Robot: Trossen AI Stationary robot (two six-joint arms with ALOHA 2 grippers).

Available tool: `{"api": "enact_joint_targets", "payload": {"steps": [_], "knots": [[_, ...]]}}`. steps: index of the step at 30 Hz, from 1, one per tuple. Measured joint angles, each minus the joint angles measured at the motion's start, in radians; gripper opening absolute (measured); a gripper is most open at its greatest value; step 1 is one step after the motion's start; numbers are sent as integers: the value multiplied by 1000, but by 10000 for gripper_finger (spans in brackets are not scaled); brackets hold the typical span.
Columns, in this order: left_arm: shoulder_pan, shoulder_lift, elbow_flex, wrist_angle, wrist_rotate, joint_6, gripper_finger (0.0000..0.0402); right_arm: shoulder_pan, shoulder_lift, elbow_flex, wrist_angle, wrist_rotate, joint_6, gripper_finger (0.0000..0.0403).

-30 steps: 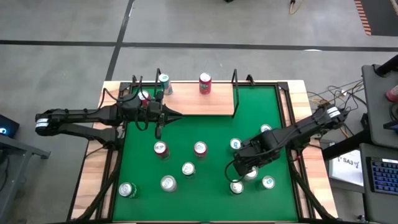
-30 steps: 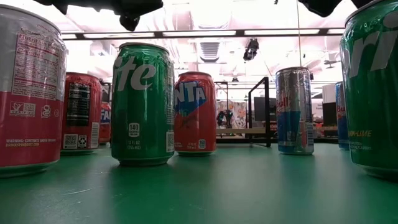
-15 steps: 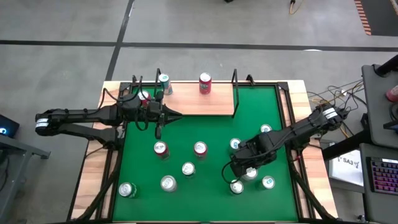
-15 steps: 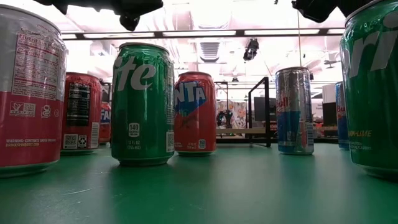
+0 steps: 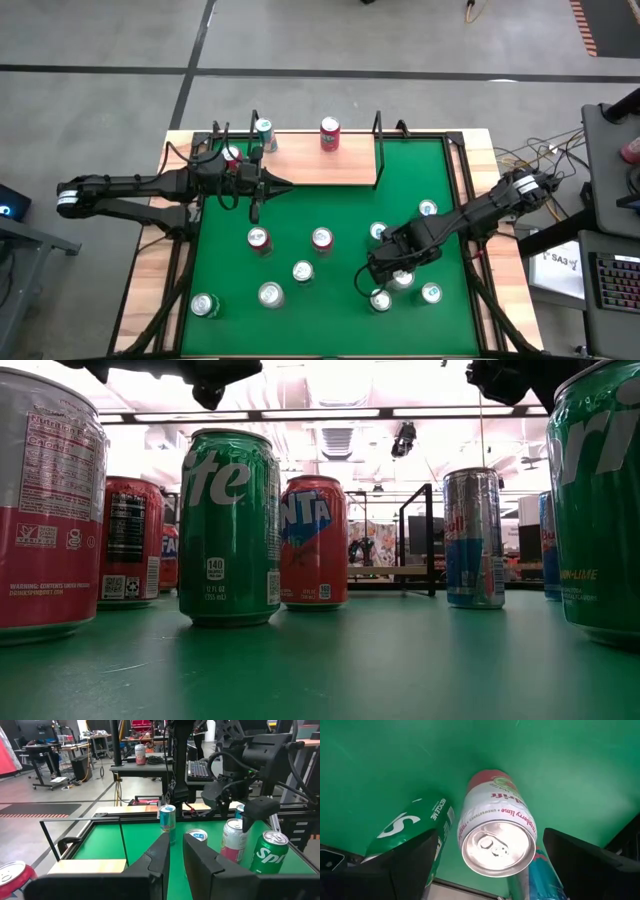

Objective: Pick and place cans onto a shelf
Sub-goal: Put the right pink white soda can on the shelf

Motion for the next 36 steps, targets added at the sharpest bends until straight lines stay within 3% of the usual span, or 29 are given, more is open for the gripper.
{"api": "enact_joint_targets", "payload": {"steps": [20, 36], "knots": [[0, 0, 0, -8, 0, -7, 36, 47, 24, -26, 9, 72, 56, 354], [0, 0, 0, -8, 0, -8, 36, 62, 74, -27, 14, 69, 36, 354]]}}
